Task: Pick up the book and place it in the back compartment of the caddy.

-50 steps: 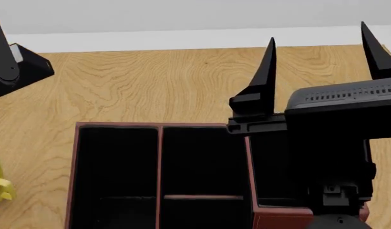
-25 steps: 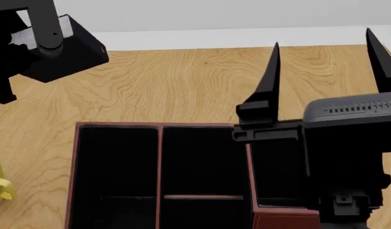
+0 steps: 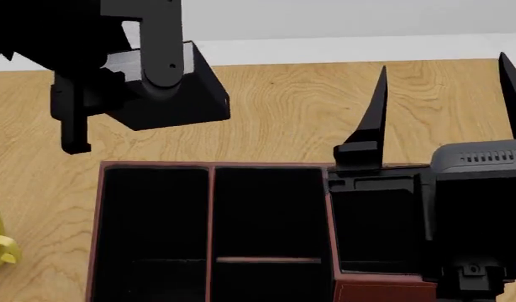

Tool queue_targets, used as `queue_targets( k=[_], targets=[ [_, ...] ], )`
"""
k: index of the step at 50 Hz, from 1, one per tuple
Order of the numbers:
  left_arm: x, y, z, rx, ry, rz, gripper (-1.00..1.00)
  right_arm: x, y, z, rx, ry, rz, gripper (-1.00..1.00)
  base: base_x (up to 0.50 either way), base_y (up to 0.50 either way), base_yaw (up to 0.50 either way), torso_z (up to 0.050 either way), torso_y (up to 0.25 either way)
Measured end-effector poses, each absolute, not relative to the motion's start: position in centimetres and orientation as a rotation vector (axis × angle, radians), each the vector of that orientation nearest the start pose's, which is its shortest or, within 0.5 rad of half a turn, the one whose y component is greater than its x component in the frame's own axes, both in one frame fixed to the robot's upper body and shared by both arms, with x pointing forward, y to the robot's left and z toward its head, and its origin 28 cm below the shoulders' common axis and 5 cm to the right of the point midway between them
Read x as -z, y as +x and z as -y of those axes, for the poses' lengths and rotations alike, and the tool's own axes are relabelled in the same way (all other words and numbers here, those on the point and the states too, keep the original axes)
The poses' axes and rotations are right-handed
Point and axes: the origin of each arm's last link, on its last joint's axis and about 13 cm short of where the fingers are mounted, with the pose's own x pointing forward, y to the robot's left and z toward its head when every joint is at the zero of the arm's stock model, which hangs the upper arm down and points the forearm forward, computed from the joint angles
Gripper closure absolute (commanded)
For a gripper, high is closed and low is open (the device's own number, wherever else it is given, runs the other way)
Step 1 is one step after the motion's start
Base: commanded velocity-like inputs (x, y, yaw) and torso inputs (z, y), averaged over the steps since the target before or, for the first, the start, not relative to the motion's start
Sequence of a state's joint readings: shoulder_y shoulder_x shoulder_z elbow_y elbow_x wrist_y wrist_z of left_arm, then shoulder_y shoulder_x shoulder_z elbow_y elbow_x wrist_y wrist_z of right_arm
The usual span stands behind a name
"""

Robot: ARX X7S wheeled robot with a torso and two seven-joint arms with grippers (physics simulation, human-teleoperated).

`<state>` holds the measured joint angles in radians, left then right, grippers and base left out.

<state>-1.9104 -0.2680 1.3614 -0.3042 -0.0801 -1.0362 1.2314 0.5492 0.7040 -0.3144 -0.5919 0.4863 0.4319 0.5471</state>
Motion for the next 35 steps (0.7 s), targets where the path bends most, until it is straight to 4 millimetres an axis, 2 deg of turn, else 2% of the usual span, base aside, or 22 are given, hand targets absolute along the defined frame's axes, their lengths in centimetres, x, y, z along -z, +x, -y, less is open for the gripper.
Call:
queue_targets(
  k=[15,35],
  targets=[
    [-42.2,33.9,-14.9,0.912,1.272,-0.587,1.0,-20.8,24.5,14.9,0.064,-0.214,0.539,-1.0,0.0,0.0,0.0,0.0,0.001],
    [-40.3,32.9,-12.0,1.029,1.272,-0.647,1.0,-20.0,24.0,15.9,0.083,-0.177,0.576,-1.0,0.0,0.0,0.0,0.001,0.001]
  ],
)
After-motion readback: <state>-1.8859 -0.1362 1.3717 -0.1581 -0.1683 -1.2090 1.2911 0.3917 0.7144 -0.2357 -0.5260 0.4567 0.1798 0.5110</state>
